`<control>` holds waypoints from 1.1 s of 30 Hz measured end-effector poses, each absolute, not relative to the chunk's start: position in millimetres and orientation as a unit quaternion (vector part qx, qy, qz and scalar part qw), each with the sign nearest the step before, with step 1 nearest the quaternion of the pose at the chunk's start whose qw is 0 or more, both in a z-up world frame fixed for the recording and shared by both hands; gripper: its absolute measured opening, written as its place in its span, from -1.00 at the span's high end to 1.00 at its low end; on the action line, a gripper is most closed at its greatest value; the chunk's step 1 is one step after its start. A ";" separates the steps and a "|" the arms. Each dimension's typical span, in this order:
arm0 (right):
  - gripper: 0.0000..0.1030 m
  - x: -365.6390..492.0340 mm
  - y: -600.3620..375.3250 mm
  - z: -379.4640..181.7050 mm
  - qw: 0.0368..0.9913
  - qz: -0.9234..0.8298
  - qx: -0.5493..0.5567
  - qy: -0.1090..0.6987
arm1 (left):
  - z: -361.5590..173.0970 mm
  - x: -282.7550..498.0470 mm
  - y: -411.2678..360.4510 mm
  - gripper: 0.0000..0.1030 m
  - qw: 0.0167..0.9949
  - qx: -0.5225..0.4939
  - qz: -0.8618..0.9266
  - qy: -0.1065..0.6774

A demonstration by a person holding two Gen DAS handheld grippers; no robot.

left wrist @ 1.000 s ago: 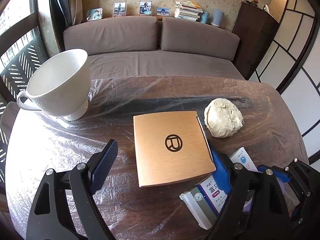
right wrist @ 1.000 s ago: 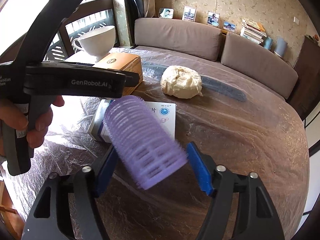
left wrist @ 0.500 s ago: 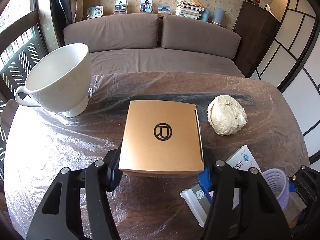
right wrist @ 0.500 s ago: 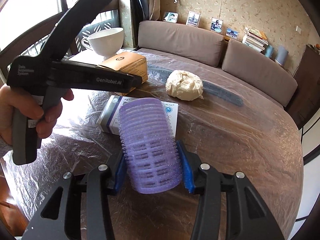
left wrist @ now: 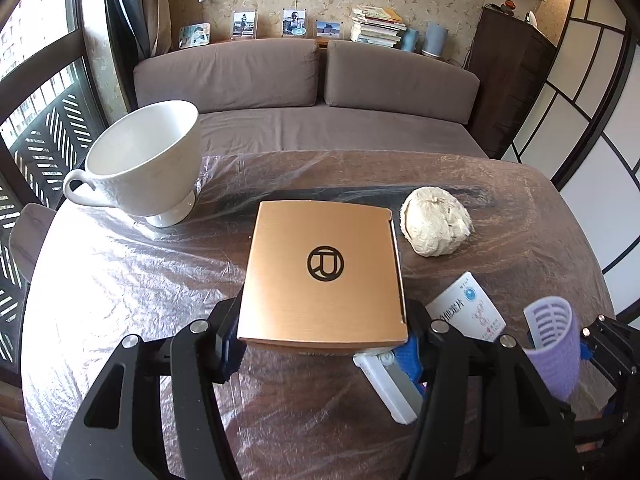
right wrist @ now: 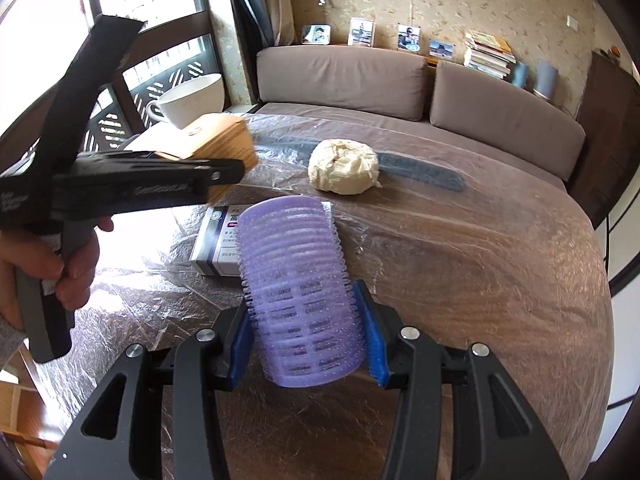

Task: Collect trash
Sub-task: 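Carry the cardboard box and purple hair roller down over the white bin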

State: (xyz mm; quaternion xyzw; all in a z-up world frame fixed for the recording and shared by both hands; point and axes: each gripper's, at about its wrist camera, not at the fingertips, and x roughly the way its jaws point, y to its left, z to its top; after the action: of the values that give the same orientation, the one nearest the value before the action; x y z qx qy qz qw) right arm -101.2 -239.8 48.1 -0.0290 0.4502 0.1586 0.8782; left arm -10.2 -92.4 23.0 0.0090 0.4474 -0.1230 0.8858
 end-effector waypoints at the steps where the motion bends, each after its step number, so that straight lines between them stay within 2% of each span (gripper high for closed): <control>1: 0.12 -101.8 -240.3 48.2 0.878 0.157 -0.027 0.451 | 24.4 -13.8 -92.2 -0.16 0.886 0.010 -0.123 0.446; 33: 0.11 -164.5 -242.5 49.7 0.872 0.121 0.012 0.474 | 28.0 -119.9 -80.3 -0.16 0.874 0.001 -0.149 0.463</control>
State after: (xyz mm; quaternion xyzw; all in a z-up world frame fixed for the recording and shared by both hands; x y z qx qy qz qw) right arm -164.5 -242.5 49.7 0.0118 0.4735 0.1213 0.8723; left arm -119.9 -80.3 28.0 0.0009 0.4629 -0.1486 0.8739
